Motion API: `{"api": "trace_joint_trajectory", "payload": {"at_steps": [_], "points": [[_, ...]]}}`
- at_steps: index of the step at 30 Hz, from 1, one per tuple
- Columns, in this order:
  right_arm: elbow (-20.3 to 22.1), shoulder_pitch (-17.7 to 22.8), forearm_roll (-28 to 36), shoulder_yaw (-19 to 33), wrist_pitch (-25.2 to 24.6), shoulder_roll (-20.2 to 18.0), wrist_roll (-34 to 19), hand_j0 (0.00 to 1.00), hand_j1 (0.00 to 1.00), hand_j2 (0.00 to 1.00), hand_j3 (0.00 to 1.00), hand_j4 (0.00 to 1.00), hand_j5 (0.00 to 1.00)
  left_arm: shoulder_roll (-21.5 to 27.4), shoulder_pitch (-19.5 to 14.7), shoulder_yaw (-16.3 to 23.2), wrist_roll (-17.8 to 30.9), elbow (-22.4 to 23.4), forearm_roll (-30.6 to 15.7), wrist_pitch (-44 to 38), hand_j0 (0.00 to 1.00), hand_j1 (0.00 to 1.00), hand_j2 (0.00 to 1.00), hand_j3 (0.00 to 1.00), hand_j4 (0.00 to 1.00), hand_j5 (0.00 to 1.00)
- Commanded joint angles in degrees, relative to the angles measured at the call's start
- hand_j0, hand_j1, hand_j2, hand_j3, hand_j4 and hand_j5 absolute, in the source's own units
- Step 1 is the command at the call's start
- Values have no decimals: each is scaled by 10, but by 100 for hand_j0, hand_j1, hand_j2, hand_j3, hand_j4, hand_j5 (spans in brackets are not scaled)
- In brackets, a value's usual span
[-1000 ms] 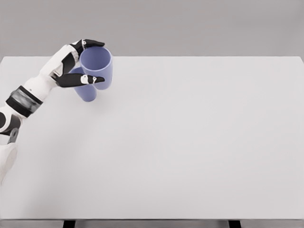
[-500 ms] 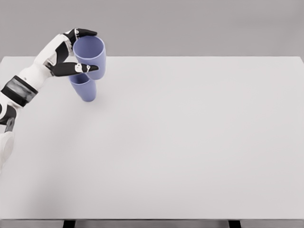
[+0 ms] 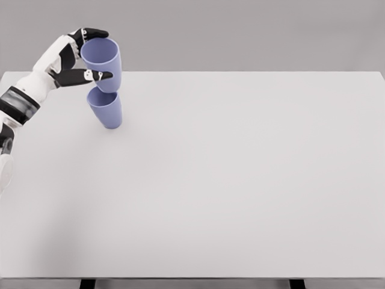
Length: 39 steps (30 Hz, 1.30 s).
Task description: Place the right cup on the left cup with left arm
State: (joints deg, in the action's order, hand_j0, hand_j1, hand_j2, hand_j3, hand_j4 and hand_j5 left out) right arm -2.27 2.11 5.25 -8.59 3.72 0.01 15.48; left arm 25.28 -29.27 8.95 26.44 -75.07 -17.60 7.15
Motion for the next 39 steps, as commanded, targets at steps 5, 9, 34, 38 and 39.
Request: {"api": "trace_joint_trajectory", "payload": {"at_steps": [5,9,34,38,39], "points": [[0,0,0,0,0,0,0,100,100,100,100,100,100,0,-1,-1,0,19,-3,0,71,71,71,71,71,71],[0,0,0,1,1,0,1,100,100,100,100,100,100,0,-5,-3,0,34,-3,0,71,71,71,71,71,71],[0,0,0,0,0,0,0,100,100,100,100,100,100,0,-4,-3,0,41,-5,0,71,71,71,71,71,71],[0,0,0,0,0,0,0,100,100,100,100,100,100,1,-4,-15,0,38,-5,0,71,71,71,71,71,71],[0,0,0,0,0,0,0,100,100,100,100,100,100,1,-4,-16,0,37,-5,0,71,71,71,71,71,71]]}}
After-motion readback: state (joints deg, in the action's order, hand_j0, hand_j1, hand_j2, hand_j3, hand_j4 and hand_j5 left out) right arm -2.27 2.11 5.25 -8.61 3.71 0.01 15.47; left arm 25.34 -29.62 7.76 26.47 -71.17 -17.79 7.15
